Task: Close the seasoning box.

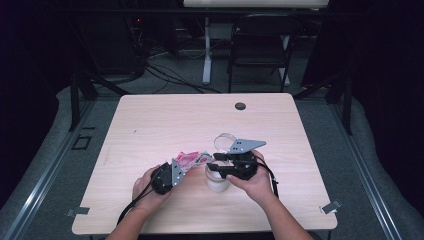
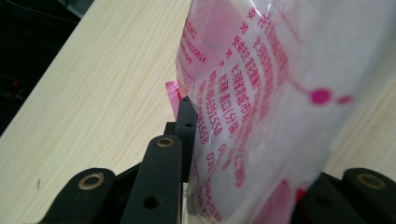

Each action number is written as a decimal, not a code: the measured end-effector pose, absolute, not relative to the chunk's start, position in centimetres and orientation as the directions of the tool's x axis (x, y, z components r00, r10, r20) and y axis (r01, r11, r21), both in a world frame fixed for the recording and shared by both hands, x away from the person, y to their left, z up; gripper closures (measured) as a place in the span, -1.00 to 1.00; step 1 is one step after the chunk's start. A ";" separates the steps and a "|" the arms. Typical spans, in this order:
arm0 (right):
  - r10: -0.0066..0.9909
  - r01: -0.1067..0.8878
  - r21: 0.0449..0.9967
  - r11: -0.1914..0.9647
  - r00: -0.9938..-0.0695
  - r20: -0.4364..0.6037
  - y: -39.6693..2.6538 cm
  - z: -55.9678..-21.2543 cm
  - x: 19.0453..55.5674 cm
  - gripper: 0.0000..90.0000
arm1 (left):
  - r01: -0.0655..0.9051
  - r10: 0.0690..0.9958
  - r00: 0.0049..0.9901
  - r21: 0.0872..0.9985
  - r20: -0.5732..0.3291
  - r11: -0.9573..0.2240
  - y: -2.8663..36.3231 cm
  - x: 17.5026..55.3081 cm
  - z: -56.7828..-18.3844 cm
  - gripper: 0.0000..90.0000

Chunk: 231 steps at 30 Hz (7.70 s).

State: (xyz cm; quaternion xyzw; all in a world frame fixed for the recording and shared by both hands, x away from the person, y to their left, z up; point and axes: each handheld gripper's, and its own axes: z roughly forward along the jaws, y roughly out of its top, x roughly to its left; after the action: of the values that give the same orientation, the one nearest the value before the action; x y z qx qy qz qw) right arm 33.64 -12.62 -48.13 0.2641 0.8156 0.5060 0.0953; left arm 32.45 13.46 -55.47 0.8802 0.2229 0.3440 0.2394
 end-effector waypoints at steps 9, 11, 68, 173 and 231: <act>0.535 0.335 0.887 0.318 -0.836 0.124 -12.8 -48.1 33.6 0.24 | 0.278 0.609 0.678 0.623 0.412 -0.731 14.2 32.9 -55.4 0.72; 0.538 0.334 0.889 0.315 -0.834 0.123 -12.9 -48.1 33.7 0.24 | 0.295 0.627 0.679 0.640 0.382 -0.710 14.5 33.1 -55.4 0.73; 0.583 0.384 0.876 0.293 -0.797 0.154 -13.7 -48.6 34.2 0.16 | 0.594 0.992 0.125 0.801 -0.012 -0.066 29.9 35.6 -54.4 0.75; 0.622 0.351 0.889 0.293 -0.776 0.101 -15.5 -46.9 33.4 0.42 | 0.394 0.767 0.639 0.827 0.068 -0.402 15.6 33.0 -52.5 0.05; 0.773 0.471 0.856 0.213 -0.617 0.147 -19.8 -49.0 36.9 1.00 | 0.357 0.692 0.716 0.804 0.090 -0.475 13.6 31.3 -52.9 0.39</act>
State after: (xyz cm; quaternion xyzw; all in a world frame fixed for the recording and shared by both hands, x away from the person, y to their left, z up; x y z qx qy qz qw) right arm 36.92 -19.77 -49.00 0.4078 0.7625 0.4766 0.1587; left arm 31.30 13.59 -52.94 0.8334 0.3148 0.2067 0.4045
